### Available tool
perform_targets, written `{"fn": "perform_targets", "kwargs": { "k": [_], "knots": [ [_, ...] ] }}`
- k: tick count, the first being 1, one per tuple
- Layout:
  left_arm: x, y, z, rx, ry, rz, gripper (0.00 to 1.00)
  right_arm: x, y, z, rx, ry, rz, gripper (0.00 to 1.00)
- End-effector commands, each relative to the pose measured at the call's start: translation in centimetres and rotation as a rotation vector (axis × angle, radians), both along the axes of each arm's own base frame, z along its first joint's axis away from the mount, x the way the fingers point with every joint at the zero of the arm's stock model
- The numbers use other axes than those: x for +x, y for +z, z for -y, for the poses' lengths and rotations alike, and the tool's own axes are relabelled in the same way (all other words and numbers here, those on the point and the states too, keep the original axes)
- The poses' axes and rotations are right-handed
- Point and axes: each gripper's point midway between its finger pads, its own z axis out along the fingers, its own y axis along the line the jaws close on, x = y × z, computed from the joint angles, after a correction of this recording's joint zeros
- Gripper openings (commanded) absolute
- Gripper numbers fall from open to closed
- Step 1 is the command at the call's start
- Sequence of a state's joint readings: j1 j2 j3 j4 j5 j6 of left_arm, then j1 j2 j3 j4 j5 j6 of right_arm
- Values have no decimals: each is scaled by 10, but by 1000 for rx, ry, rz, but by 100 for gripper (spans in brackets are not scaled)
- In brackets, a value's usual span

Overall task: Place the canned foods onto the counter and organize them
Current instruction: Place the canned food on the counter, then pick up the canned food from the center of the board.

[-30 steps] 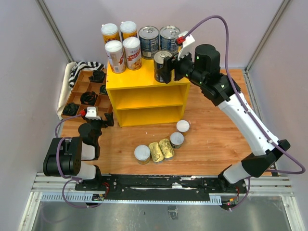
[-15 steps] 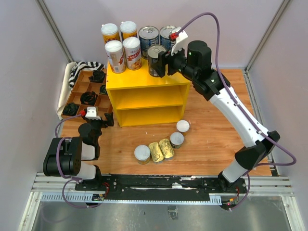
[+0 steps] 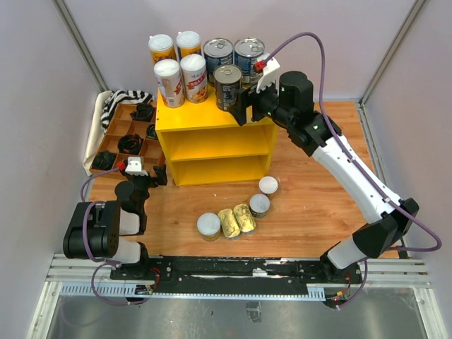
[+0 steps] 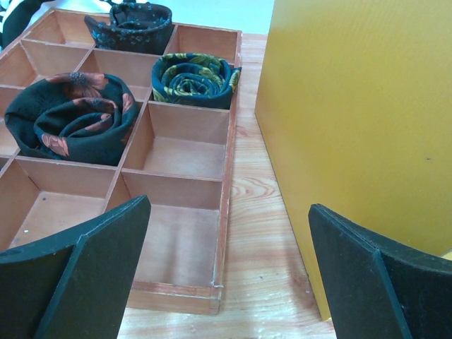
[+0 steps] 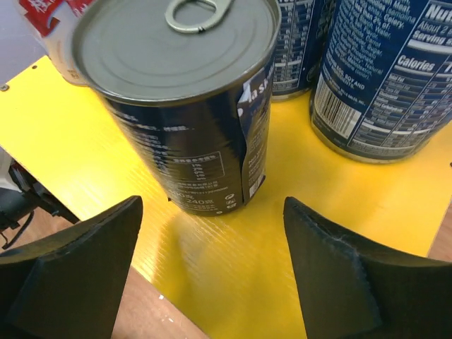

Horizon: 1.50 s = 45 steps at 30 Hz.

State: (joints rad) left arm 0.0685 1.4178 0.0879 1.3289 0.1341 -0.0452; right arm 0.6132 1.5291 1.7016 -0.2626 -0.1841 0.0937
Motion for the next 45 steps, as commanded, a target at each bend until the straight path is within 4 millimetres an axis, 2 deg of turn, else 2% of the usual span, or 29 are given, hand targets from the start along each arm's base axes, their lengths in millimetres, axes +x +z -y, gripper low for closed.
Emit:
{"fn": "perform_targets", "kwargs": {
  "k": [1,6,11,28,30,31,33,34,36,37,41,43,45],
  "knots": [
    [4,7,2,14,-10,25,100,-2,27,5,65,4,77,72],
    [3,6,2,14,-10,24,100,7,27,-8,68,44,70,51],
    [4,7,2,14,-11,25,100,13,27,-18,77,68,63,44],
    [4,7,2,14,-10,24,100,29,32,-22,86,33,78,43],
    [4,7,2,15,-10,24,100,26,31,-20,85,34,78,47],
    [4,6,2,14,-10,24,100,23,31,-18,85,34,76,53],
    [4,7,2,15,-10,24,100,12,35,-11,98,37,94,69],
    [3,6,2,14,-10,23,100,6,26,-6,95,33,86,78],
    [4,7,2,14,-11,25,100,-8,27,6,117,20,122,95],
    [4,7,2,15,-9,26,100,-14,24,13,120,7,135,100],
    [3,7,2,14,-9,25,100,-39,11,50,111,-79,182,99],
    [4,7,2,14,-10,26,100,-50,-4,67,105,-127,181,99],
    [3,6,2,14,-10,23,100,-68,-22,74,121,-112,181,98]
  ]
}}
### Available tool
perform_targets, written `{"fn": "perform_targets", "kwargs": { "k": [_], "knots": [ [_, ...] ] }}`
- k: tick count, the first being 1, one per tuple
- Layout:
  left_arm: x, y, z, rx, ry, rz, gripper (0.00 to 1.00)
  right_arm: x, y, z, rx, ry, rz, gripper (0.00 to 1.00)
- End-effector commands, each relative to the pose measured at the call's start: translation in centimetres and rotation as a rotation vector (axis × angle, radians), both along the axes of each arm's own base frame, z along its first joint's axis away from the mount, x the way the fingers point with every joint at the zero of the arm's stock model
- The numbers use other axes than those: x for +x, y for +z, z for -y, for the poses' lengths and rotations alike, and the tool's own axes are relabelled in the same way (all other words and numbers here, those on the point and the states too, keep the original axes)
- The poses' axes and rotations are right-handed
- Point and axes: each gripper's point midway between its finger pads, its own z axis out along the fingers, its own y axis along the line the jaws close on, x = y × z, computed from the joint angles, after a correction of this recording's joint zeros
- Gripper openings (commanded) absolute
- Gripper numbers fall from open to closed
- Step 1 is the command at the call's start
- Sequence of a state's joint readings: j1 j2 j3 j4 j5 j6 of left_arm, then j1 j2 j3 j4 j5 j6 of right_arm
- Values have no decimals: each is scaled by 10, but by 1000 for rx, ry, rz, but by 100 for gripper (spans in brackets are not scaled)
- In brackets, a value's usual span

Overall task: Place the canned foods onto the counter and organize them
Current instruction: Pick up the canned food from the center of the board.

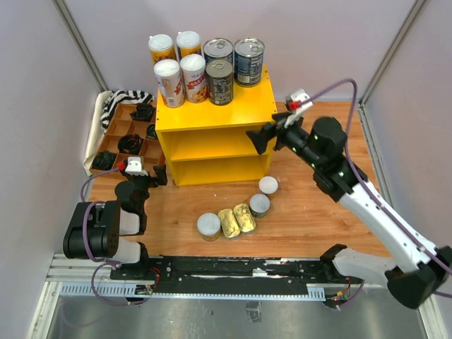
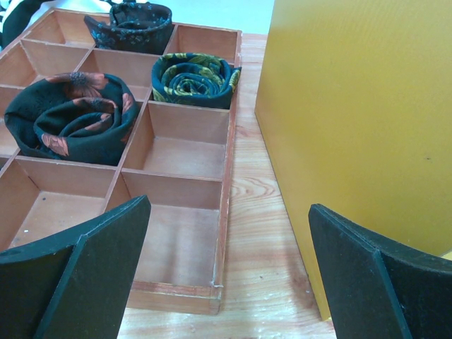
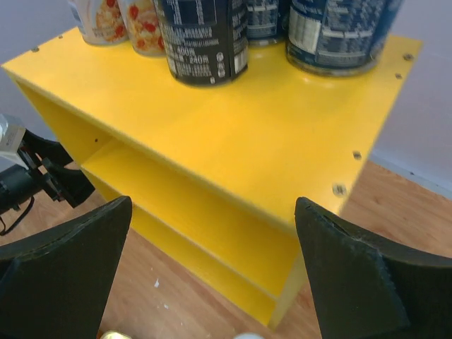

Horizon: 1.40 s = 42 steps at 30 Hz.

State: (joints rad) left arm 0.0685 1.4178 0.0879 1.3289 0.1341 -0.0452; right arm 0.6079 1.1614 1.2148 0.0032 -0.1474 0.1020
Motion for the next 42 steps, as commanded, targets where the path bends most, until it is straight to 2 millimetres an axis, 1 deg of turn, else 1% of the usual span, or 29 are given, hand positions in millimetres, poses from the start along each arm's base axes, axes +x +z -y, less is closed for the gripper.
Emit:
{"fn": "perform_targets", "kwargs": {
  "k": [1,3,4,6,8,10,12,14,15,16,20,24,28,34,37,42],
  "knots": [
    [3,7,1,15,-9,24,100,-23,-17,25,37,-53,64,99],
    [4,7,1,15,-9,25,100,-46,-41,17,17,5,48,99],
    [4,7,2,14,-10,25,100,-60,-51,8,5,59,41,99],
    [3,6,2,14,-10,23,100,-89,-71,-15,-21,203,35,99],
    [4,7,2,14,-10,24,100,-119,-96,-40,-63,358,9,99],
    [3,6,2,14,-10,24,100,-143,-120,-61,-126,483,-30,99],
    [3,7,2,15,-10,25,100,-162,-148,-77,-196,587,-68,99],
    [3,6,2,13,-10,22,100,-176,-177,-93,-258,683,-100,99],
    [3,6,2,14,-9,22,100,-183,-188,-99,-274,725,-113,99],
    [4,7,2,14,-10,25,100,-189,-196,-105,-278,768,-124,99],
    [4,6,2,14,-10,23,100,-210,-220,-124,-248,921,-173,99],
    [4,7,2,14,-11,24,100,-221,-242,-139,-287,979,-214,99],
    [3,6,2,14,-10,23,100,-228,-259,-148,-316,990,-226,98],
    [4,7,2,13,-10,24,100,-221,-284,-156,-380,930,-238,99],
    [3,6,2,14,-9,23,100,-213,-294,-159,-418,870,-233,99],
    [3,6,2,14,-10,23,100,-204,-303,-162,-441,794,-220,98]
  ]
}}
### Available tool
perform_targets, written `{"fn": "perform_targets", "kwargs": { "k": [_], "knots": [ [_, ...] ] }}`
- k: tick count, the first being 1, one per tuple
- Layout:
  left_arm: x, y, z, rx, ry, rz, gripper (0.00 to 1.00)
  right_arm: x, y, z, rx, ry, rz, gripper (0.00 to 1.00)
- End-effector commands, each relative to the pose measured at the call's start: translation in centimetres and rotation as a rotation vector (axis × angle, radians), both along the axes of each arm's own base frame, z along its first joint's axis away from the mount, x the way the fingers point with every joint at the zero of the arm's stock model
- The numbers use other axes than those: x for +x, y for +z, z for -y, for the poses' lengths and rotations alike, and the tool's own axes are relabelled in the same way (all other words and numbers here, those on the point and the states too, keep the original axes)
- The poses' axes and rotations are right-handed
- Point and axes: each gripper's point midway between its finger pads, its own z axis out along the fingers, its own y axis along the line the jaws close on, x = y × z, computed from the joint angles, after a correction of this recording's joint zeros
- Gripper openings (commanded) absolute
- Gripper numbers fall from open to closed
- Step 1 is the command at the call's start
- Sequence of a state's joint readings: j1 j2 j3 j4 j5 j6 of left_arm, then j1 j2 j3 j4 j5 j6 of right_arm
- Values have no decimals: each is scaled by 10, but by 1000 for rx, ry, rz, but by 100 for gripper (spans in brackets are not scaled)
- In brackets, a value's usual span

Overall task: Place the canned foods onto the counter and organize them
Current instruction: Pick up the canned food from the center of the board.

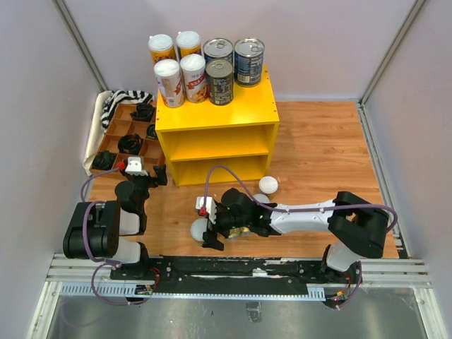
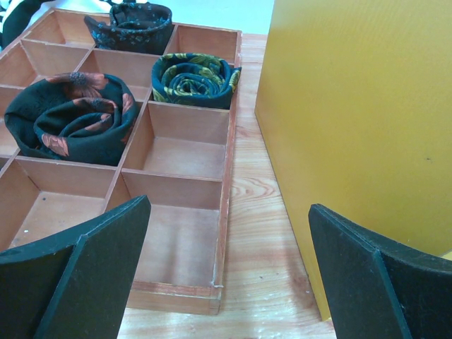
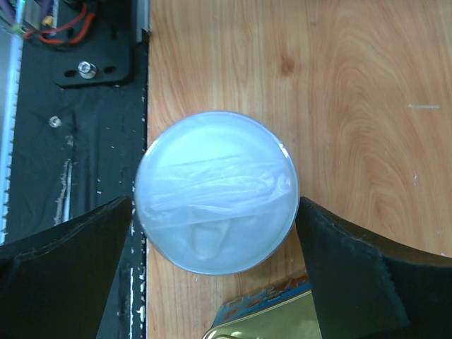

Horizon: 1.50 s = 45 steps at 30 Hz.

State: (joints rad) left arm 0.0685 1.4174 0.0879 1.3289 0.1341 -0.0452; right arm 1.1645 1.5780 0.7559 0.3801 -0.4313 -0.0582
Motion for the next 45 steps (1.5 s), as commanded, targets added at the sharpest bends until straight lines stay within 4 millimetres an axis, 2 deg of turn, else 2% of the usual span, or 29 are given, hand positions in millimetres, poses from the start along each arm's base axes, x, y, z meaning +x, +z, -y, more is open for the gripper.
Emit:
{"fn": "perform_targets", "kwargs": {
  "k": [1,10,17,19,21,23,27,29,32,35,39,45],
  "knots": [
    [3,6,2,14,-9,23,100,9,-7,-3,-27,-63,46,99],
    [3,6,2,13,-10,23,100,14,-18,-7,-22,-109,39,98],
    [4,7,2,14,-10,24,100,16,-20,-10,-8,-129,26,80],
    [4,6,2,14,-9,24,100,17,-18,-11,4,-130,31,73],
    [4,7,2,14,-10,24,100,19,-11,-12,22,-138,39,61],
    [4,7,2,13,-10,24,100,22,2,-13,48,-151,53,54],
    [3,6,2,14,-10,24,100,26,46,-15,101,-157,96,44],
    [4,7,2,14,-10,24,100,28,69,-15,97,-155,106,28],
    [3,6,2,14,-9,22,100,26,103,-12,76,-149,96,13],
    [4,6,2,14,-10,24,100,27,141,-10,110,-160,109,3],
    [4,7,2,13,-9,24,100,41,188,8,154,-232,143,1],
    [4,7,2,13,-10,24,100,83,269,50,275,-416,157,1]
  ]
}}
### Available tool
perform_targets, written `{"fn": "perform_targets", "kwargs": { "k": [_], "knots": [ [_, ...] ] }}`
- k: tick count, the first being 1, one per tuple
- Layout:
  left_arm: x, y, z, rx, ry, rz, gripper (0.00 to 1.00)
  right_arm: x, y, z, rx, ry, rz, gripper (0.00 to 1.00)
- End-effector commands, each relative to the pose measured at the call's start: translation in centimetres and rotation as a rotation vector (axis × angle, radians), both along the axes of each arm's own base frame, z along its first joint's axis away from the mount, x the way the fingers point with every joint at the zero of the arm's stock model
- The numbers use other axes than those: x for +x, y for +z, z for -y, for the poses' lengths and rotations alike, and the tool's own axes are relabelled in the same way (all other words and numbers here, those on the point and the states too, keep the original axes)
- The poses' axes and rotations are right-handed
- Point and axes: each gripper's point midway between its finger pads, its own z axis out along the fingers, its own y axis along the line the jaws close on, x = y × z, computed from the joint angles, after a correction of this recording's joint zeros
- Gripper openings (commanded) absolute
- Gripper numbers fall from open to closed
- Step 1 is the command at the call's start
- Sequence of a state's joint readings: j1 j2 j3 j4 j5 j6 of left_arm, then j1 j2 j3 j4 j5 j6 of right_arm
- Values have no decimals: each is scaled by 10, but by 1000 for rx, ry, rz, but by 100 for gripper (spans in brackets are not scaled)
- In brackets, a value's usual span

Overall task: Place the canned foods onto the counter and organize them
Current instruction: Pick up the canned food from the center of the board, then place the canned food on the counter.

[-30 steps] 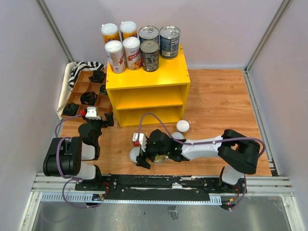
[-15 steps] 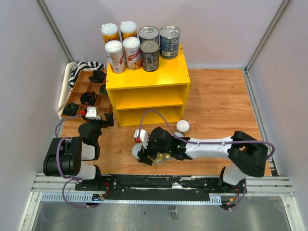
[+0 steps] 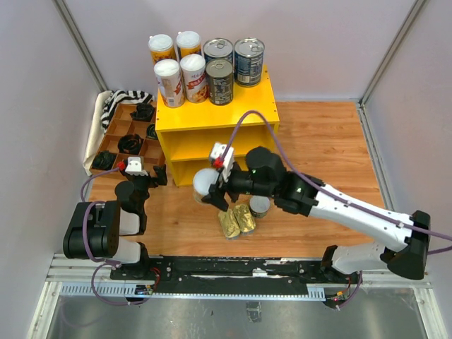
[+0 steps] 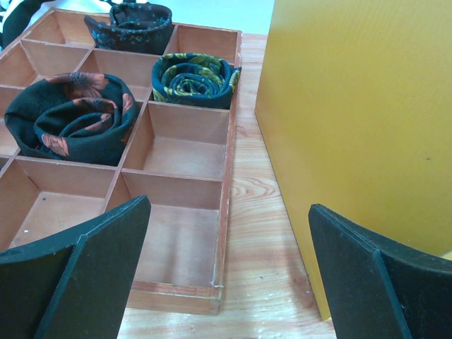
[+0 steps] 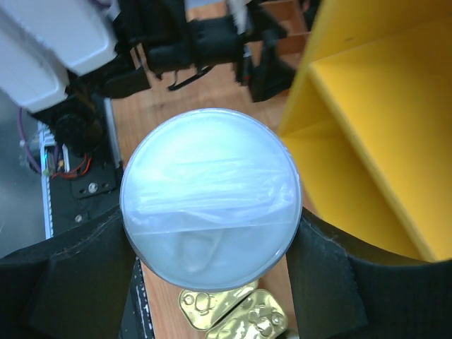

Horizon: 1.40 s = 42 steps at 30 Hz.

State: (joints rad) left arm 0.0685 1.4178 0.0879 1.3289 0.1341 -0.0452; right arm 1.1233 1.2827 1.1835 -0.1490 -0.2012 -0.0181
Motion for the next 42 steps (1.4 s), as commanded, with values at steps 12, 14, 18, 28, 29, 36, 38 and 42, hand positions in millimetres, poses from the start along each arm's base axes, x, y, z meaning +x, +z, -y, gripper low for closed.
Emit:
{"fn": "perform_targets", "kwargs": {
  "k": [12,14,18,28,29,36,38,42],
  "knots": [
    [3,6,2,14,-10,23,100,119,190,66,246,-409,112,1],
    [3,6,2,14,-10,23,100,128,199,76,254,-440,108,1],
    [3,6,2,14,-11,23,100,140,208,97,243,-497,107,1],
    [3,6,2,14,-10,23,100,191,199,127,180,-622,59,1],
    [4,7,2,14,-10,25,100,196,196,127,172,-628,53,1],
    [4,7,2,14,-10,24,100,228,180,130,138,-655,25,5],
    [3,6,2,14,-10,23,100,233,177,132,134,-658,20,13],
    [3,6,2,14,-9,22,100,234,173,135,124,-650,18,82]
  ]
}}
